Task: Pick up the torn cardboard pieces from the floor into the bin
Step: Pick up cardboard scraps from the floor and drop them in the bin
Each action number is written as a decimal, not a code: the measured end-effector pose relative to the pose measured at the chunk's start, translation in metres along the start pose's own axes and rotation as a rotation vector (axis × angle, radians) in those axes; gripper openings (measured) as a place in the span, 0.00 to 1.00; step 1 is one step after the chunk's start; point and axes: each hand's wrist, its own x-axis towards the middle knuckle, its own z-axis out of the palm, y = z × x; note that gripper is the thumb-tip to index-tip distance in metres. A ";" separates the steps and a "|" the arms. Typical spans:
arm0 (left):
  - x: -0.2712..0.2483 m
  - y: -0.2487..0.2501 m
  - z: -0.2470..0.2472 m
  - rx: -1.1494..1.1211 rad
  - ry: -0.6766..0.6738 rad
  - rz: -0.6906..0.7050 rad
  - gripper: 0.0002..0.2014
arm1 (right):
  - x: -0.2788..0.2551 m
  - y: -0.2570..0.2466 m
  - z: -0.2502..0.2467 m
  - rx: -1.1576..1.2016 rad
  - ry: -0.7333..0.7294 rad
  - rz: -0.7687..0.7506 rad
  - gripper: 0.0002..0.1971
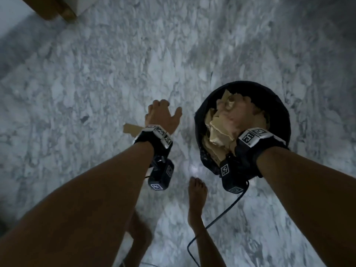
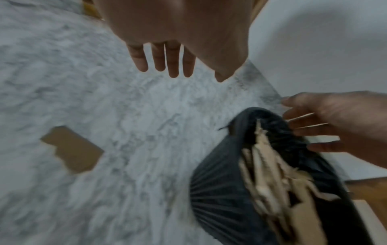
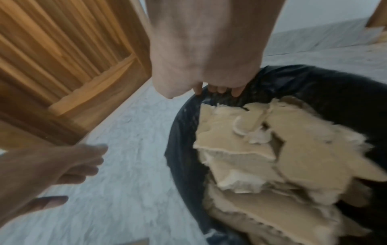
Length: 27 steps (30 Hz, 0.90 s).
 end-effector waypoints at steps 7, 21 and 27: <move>0.049 -0.146 0.025 0.298 -0.133 -0.001 0.19 | 0.010 -0.048 0.085 0.029 0.134 0.012 0.37; 0.097 -0.245 0.123 0.540 -0.278 0.093 0.33 | 0.042 -0.020 0.147 0.044 0.403 -0.060 0.40; 0.098 -0.247 0.133 0.615 -0.316 0.013 0.25 | 0.049 -0.019 0.153 0.123 0.451 -0.079 0.40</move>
